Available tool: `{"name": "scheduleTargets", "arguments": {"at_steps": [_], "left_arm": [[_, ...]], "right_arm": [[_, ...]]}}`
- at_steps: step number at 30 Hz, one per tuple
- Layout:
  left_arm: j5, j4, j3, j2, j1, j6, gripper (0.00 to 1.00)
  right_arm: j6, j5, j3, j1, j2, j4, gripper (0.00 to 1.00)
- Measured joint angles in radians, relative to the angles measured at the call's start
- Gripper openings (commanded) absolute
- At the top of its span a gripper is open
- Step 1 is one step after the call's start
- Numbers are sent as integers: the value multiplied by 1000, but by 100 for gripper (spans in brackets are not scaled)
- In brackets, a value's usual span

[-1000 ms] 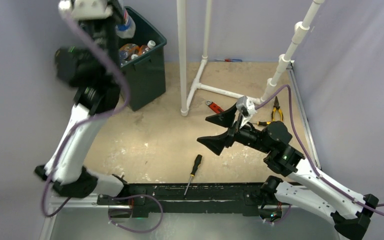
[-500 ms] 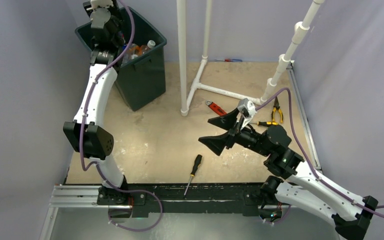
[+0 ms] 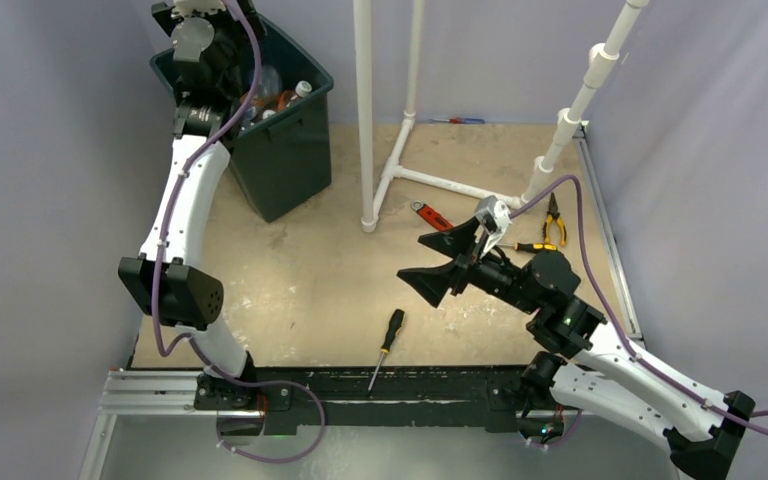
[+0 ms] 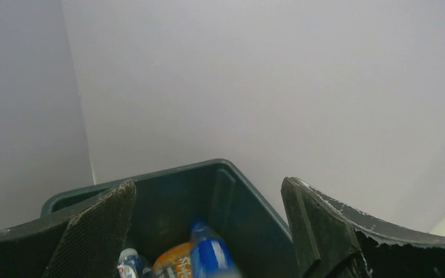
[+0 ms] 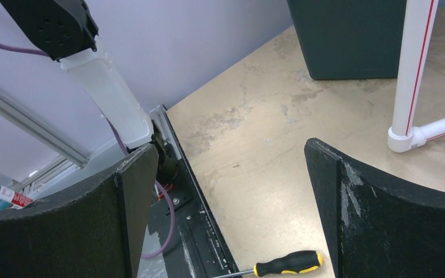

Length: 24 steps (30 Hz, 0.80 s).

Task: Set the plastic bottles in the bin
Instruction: Place the plastic bottle in the trash bin, then reset both arms

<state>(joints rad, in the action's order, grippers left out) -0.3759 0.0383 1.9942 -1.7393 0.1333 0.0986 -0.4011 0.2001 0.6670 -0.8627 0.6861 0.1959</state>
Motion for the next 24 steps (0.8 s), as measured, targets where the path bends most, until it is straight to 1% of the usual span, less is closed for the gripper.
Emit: {"name": "scheduleTargets", "arguments": {"at_steps": [6, 10, 14, 19, 24], "left_arm": [[-13, -10, -78, 61, 0, 33, 99], [-15, -35, -121, 119, 0, 85, 99], [-9, -78, -244, 266, 0, 151, 99], [3, -165, -398, 500, 0, 209, 99], [-2, -340, -532, 718, 0, 252, 99]], "right_arm": [[-7, -8, 0, 0, -7, -1, 99], [-4, -24, 1, 0, -20, -5, 99], [12, -87, 20, 0, -33, -40, 99], [34, -190, 63, 0, -58, -76, 99], [43, -331, 85, 0, -78, -98, 99]]}}
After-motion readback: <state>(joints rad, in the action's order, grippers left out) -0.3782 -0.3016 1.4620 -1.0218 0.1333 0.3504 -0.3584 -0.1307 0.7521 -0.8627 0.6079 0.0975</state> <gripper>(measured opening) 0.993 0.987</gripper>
